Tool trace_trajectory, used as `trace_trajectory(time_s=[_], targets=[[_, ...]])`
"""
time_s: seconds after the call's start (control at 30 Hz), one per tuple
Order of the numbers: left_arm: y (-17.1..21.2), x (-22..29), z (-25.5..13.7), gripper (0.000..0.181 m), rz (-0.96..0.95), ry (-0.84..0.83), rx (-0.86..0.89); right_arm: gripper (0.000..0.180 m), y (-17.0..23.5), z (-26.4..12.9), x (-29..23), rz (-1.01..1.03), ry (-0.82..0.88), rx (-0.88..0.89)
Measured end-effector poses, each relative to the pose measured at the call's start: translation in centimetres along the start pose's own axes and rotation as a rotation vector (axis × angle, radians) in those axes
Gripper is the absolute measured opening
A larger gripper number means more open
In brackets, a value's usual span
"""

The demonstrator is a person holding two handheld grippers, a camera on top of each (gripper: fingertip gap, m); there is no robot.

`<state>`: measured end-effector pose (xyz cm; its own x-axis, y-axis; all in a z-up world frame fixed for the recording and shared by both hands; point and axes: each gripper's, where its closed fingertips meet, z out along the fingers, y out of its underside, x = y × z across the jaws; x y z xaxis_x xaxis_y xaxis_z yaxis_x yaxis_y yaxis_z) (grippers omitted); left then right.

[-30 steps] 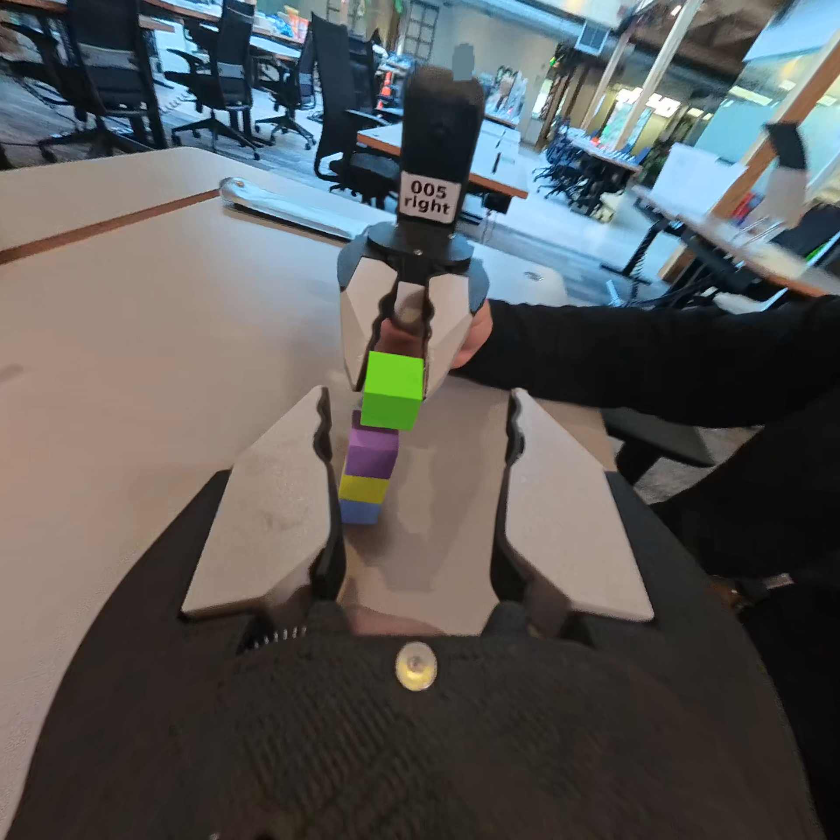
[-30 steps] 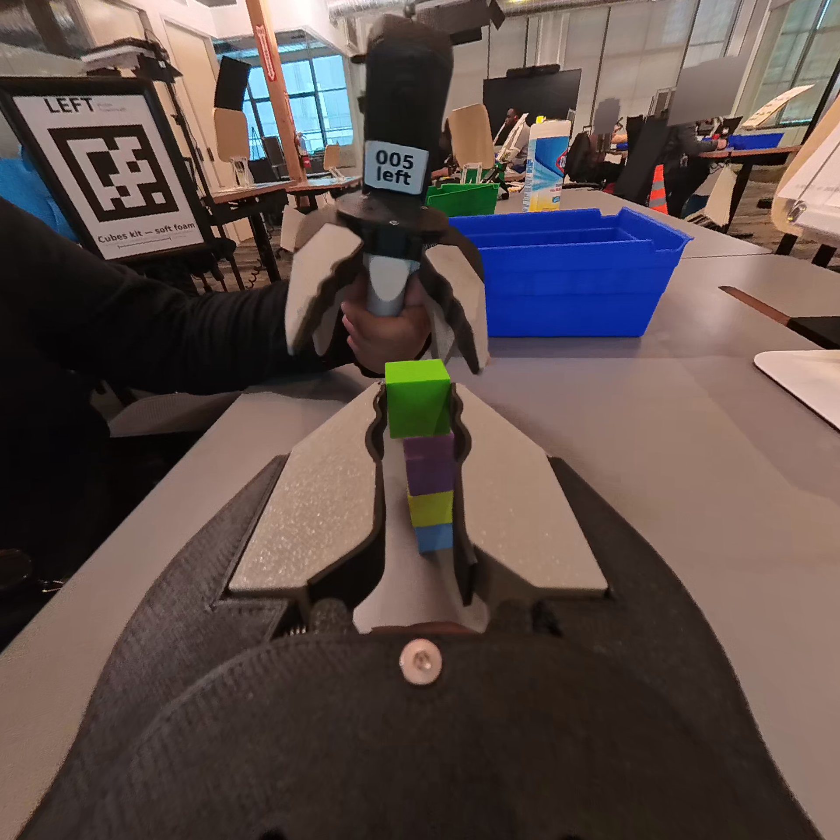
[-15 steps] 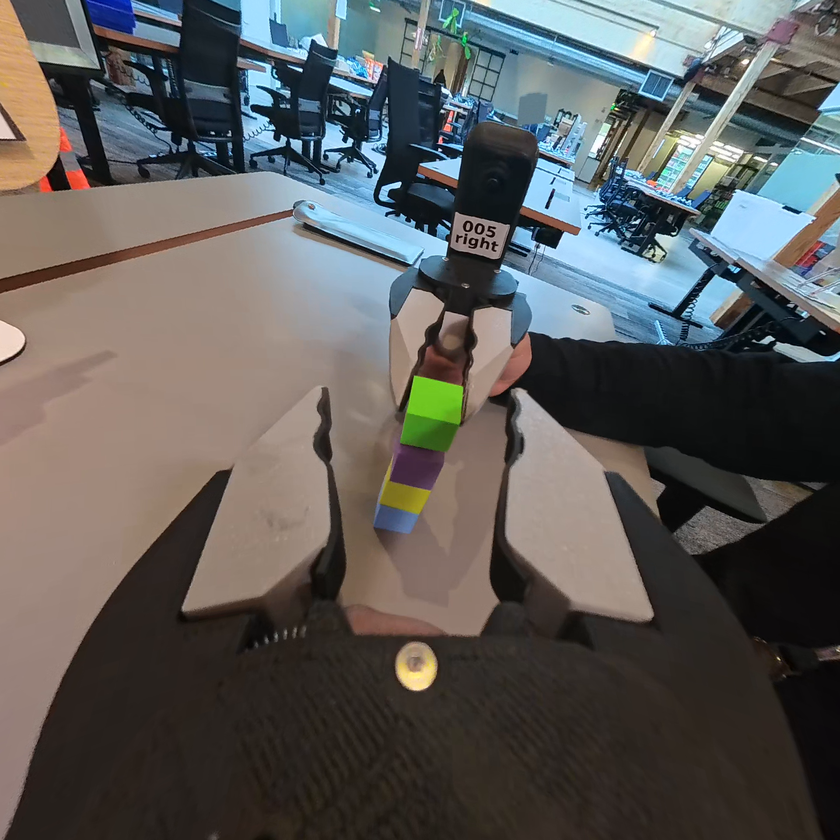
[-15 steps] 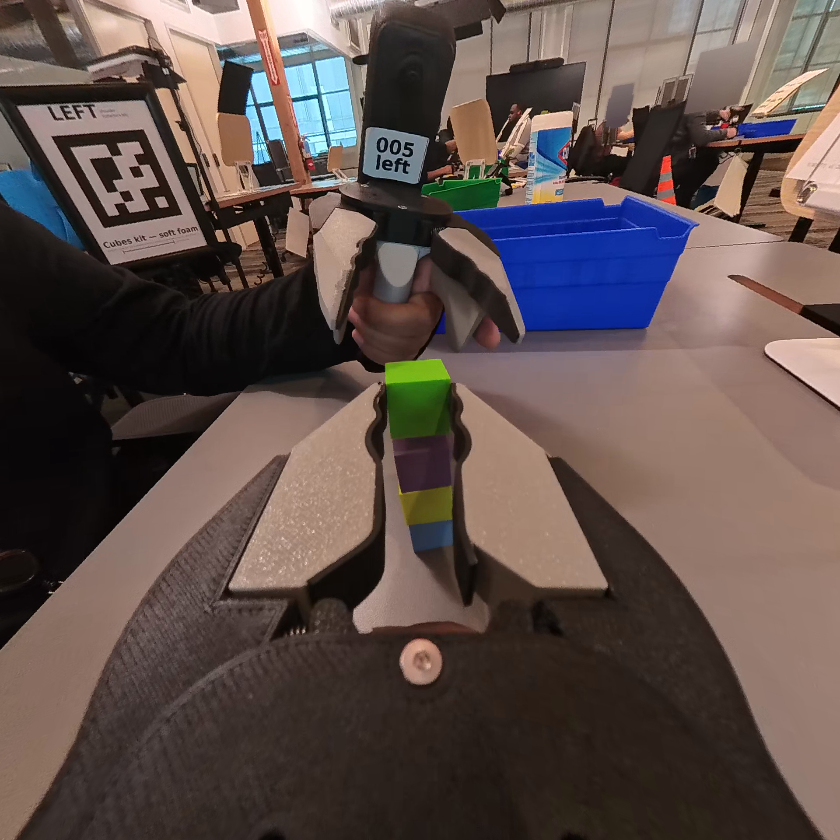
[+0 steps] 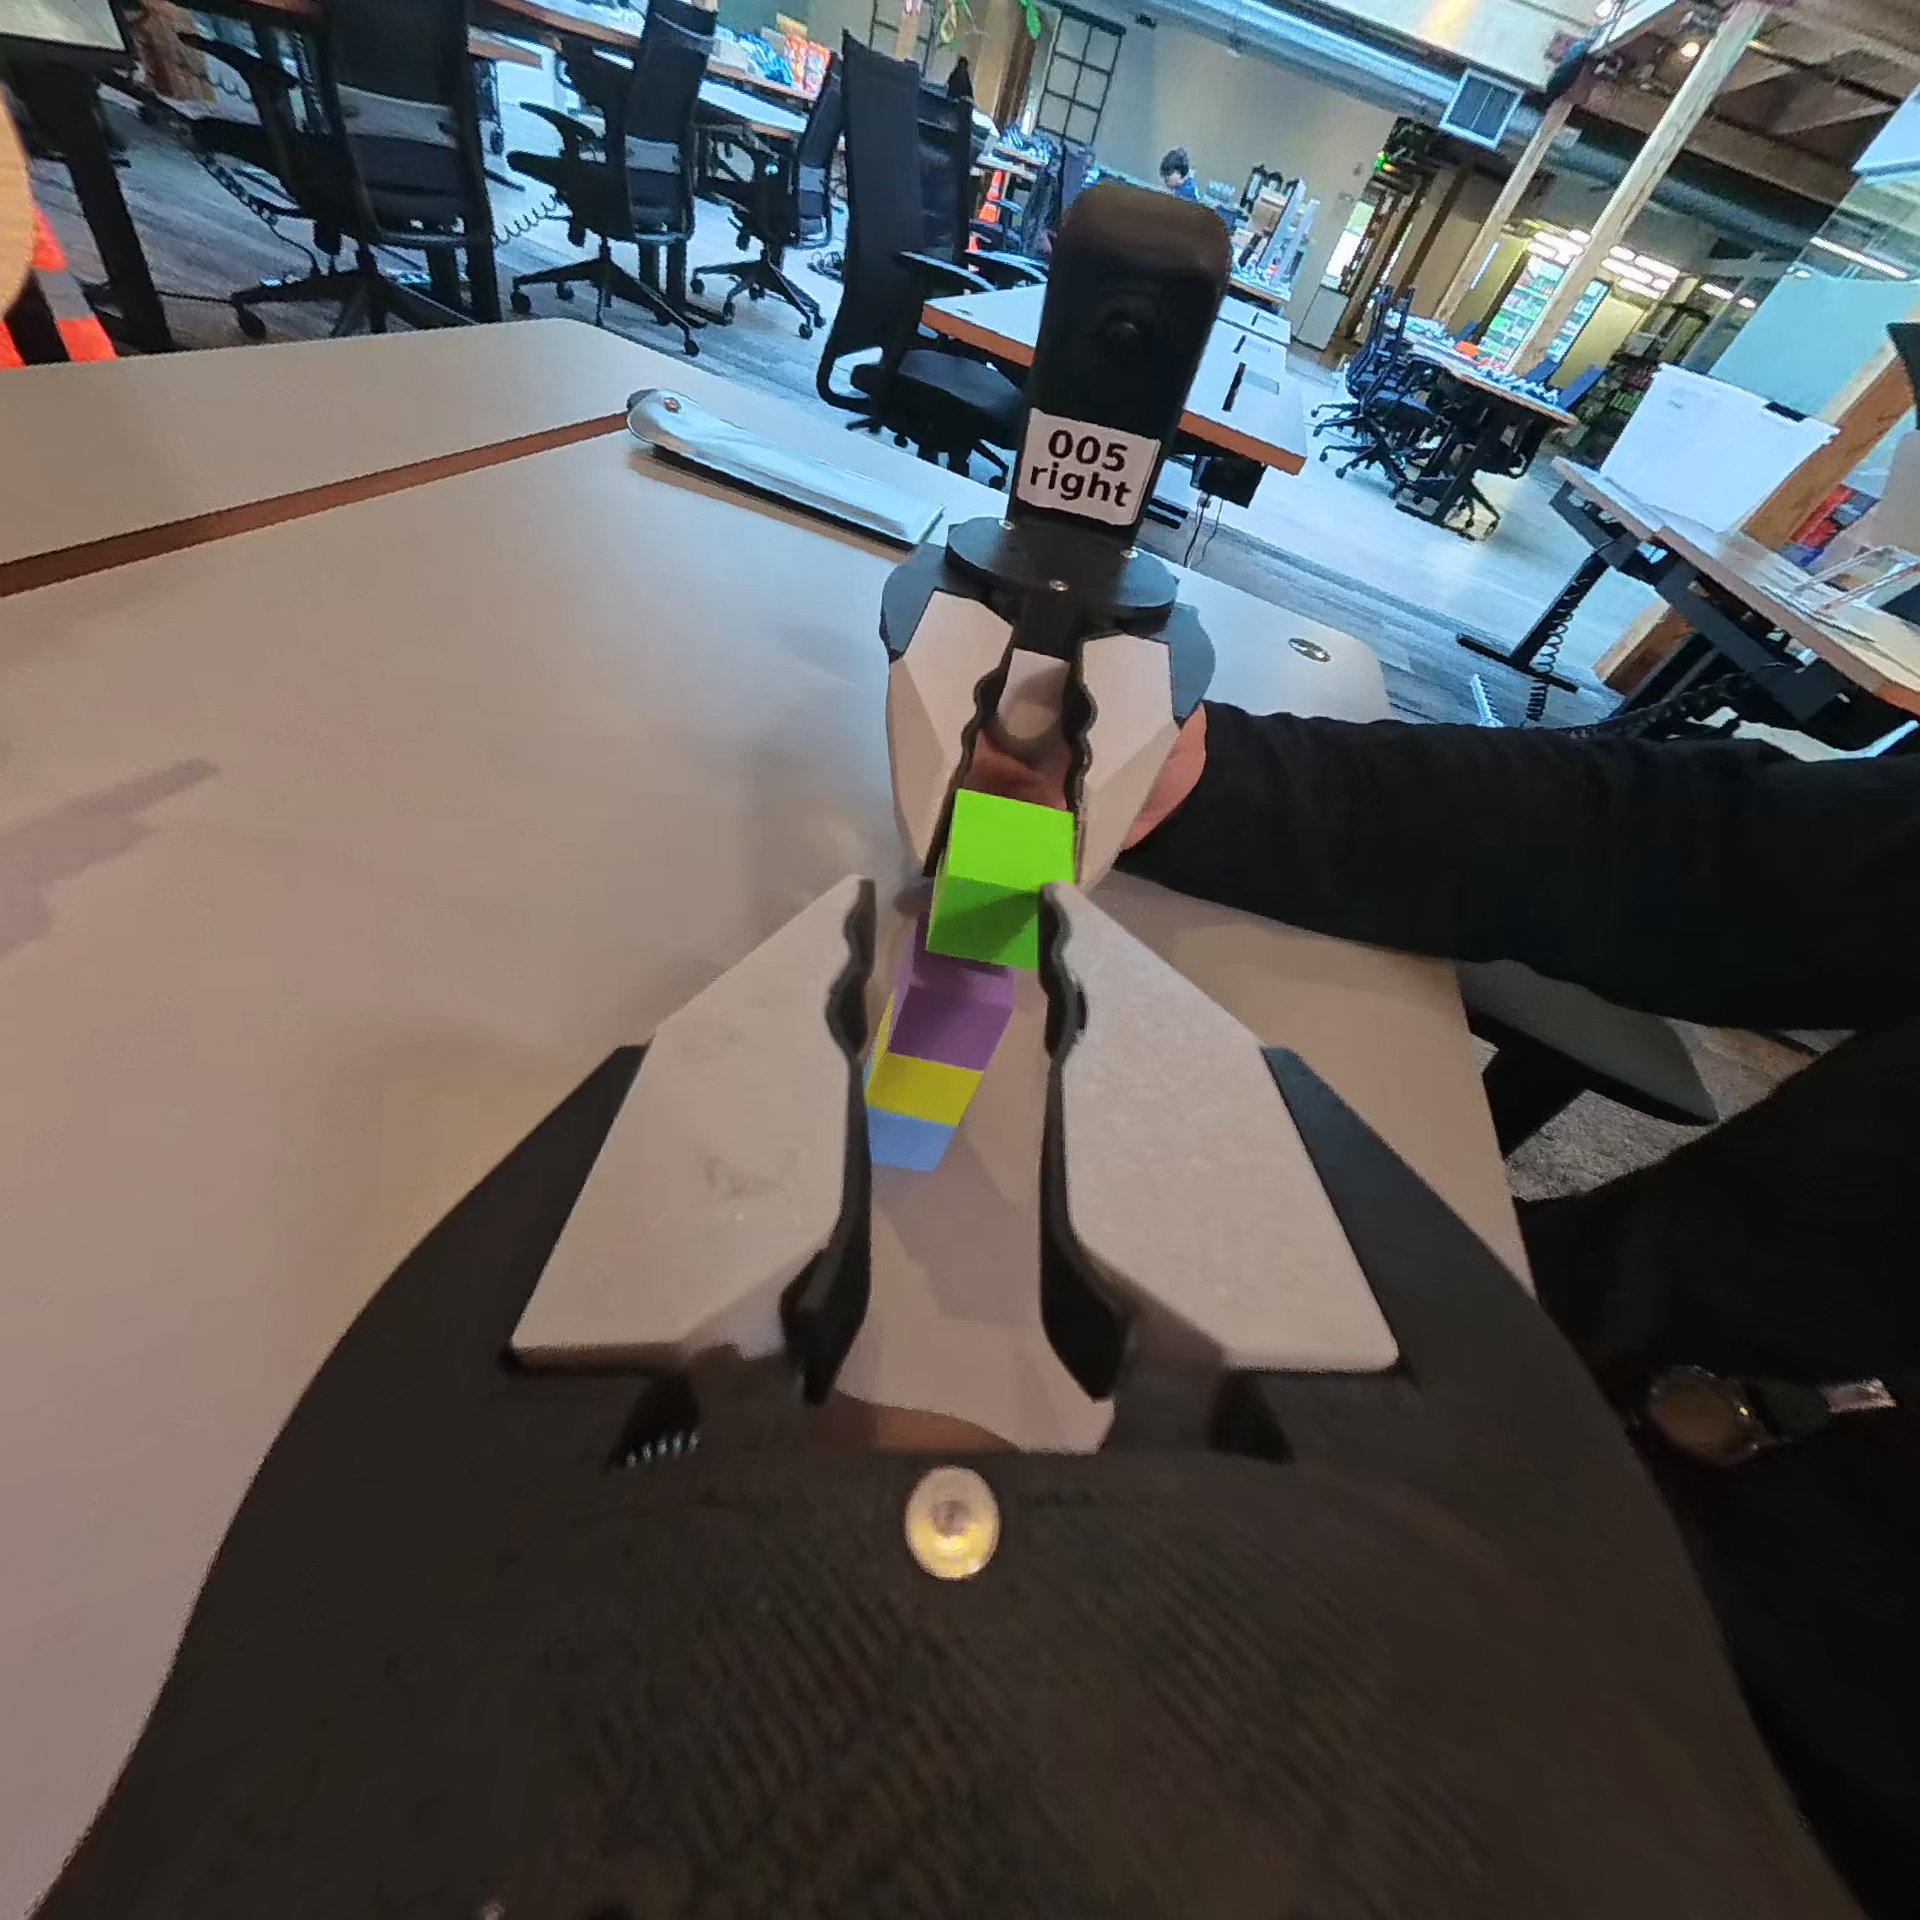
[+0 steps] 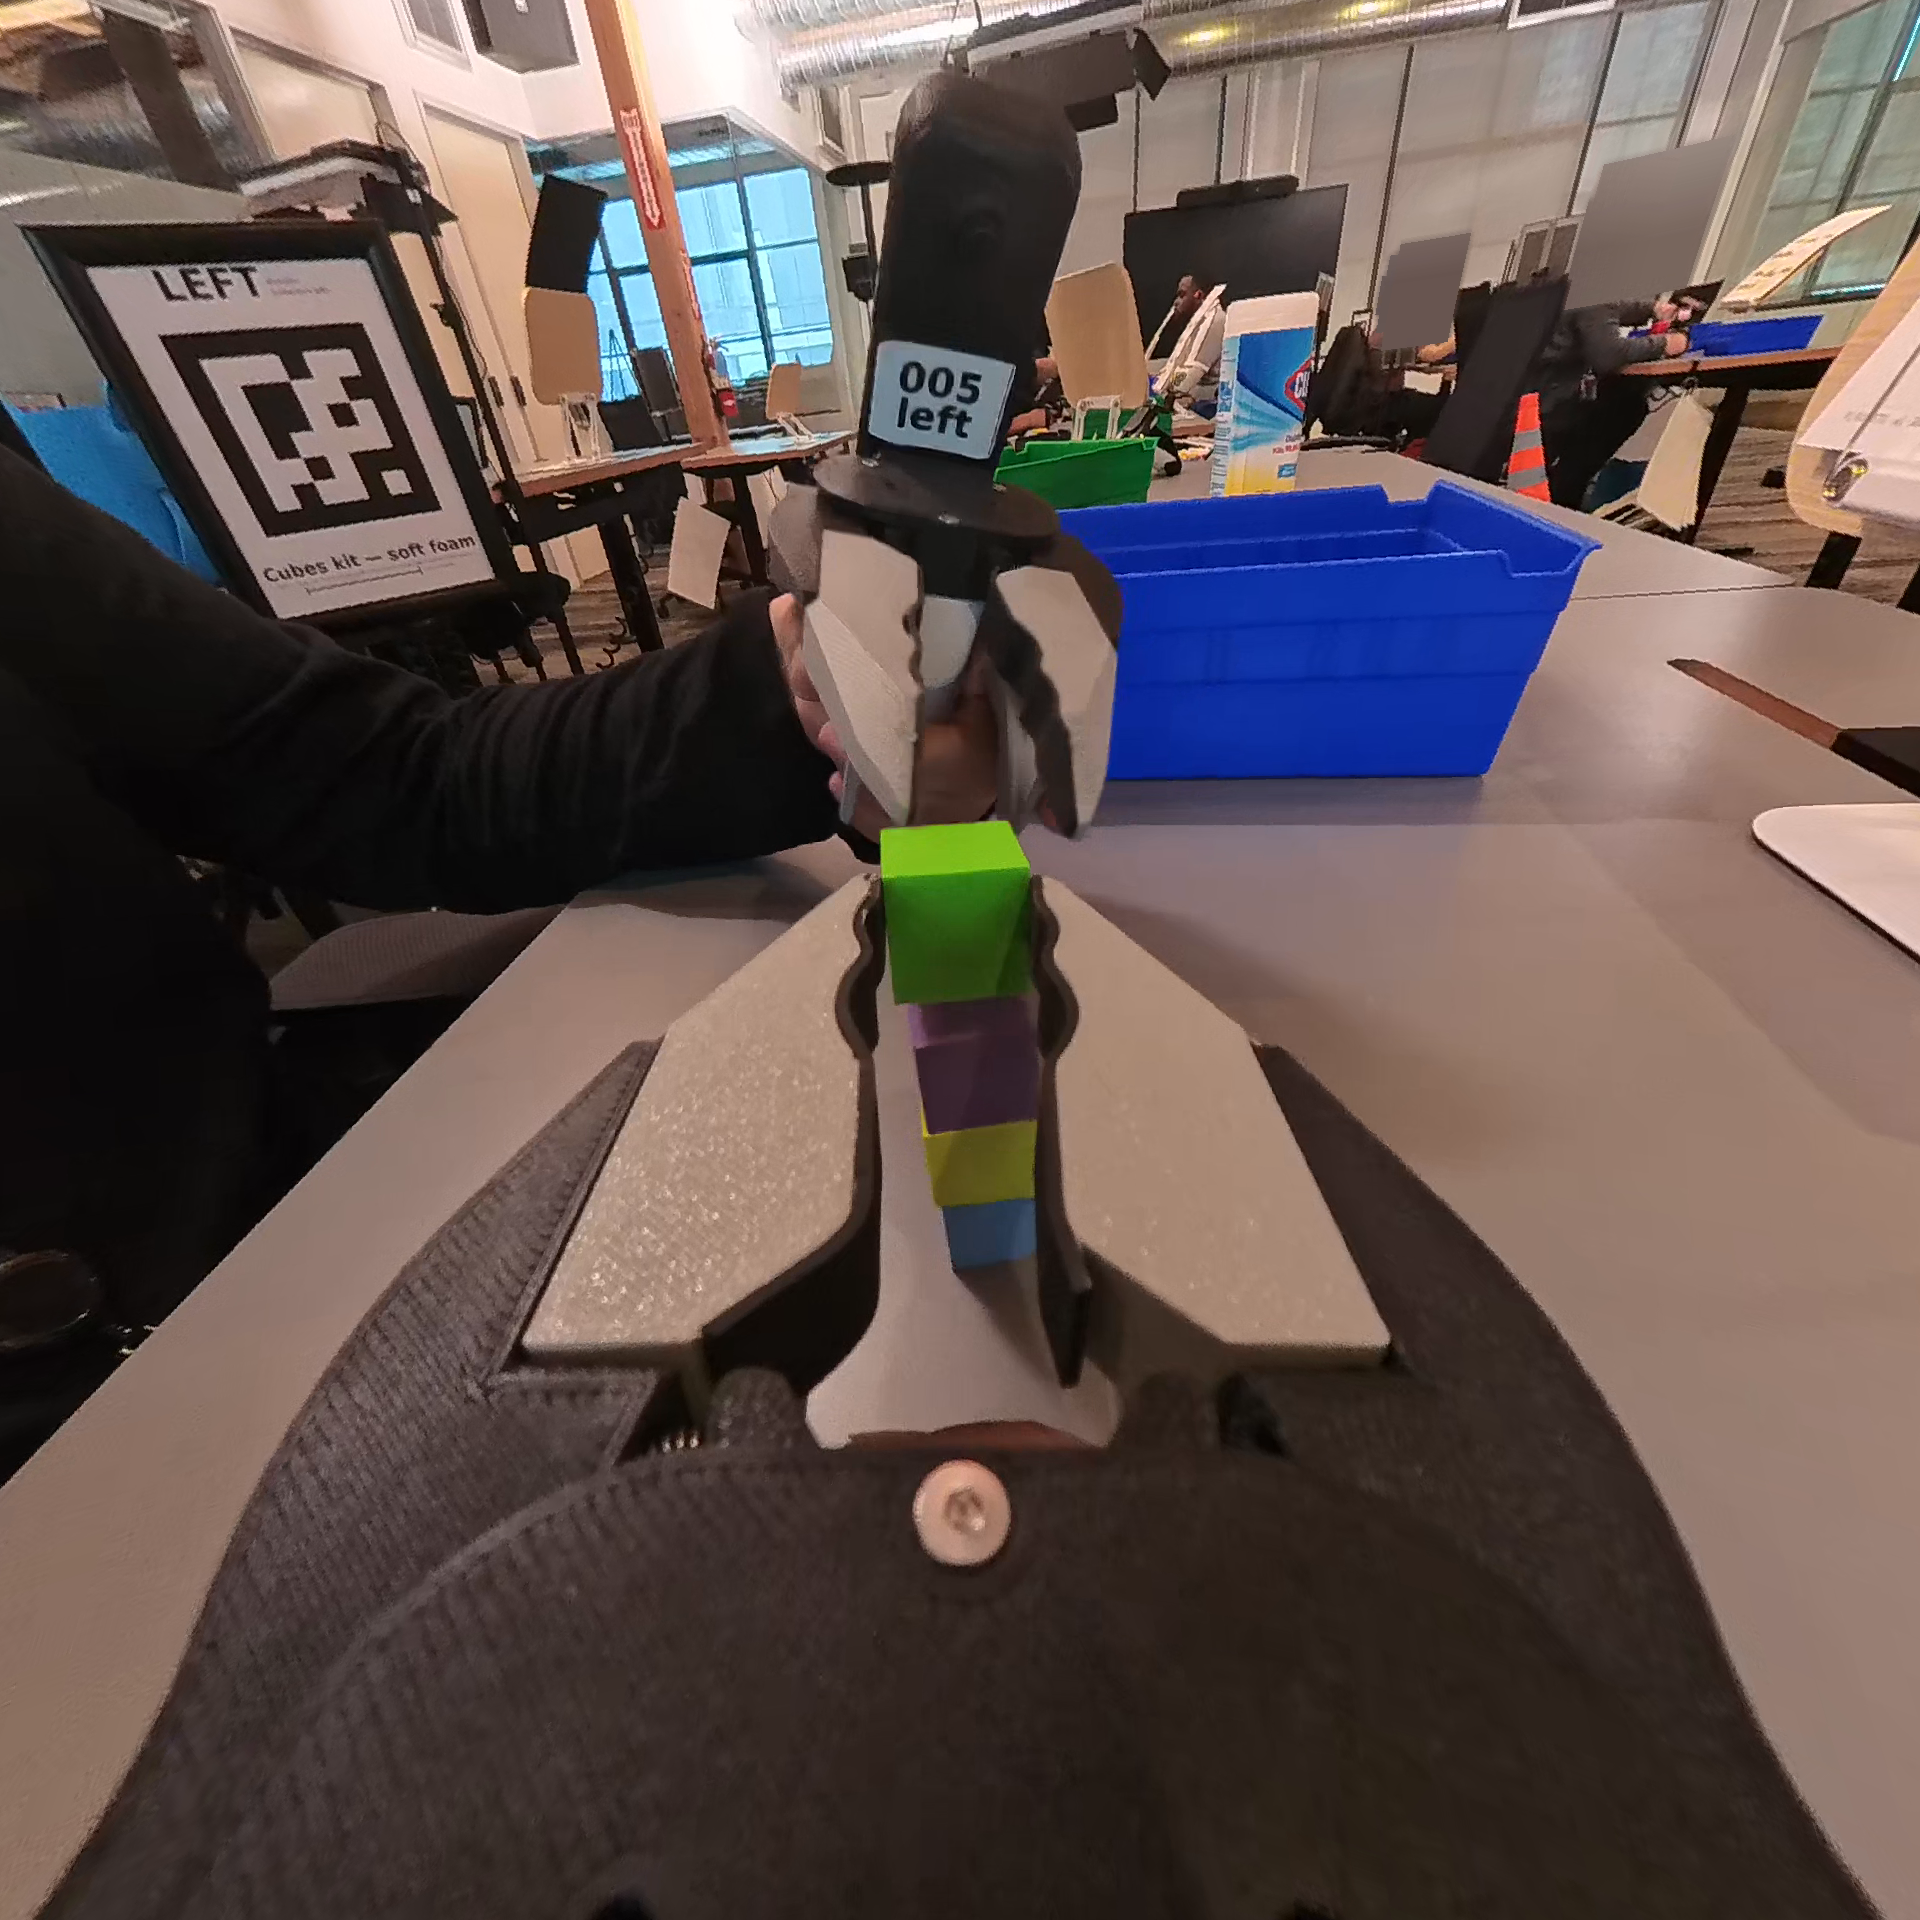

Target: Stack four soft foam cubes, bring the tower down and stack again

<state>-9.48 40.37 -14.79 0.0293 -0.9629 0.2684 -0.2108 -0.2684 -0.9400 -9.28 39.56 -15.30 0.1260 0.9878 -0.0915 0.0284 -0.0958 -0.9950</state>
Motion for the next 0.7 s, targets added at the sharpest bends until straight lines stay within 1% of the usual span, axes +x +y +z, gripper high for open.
trace_trajectory(time_s=[0.27, 0.47, 0.7], targets=[[0.54, 0.34, 0.20, 0.025, 0.025, 0.010, -0.030, 0.024, -0.26, 0.00, -0.17, -0.001, -0.004, 0.015], [0.58, 0.60, 0.26, 0.000, 0.059, 0.015, -0.031, 0.024, -0.50, 0.00, -0.36, 0.005, -0.012, 0.029], [0.41, 0.69, 0.17, 0.000, 0.058, 0.021, -0.021, 0.024, -0.26, 0.07, -0.42, 0.006, -0.017, 0.016]])
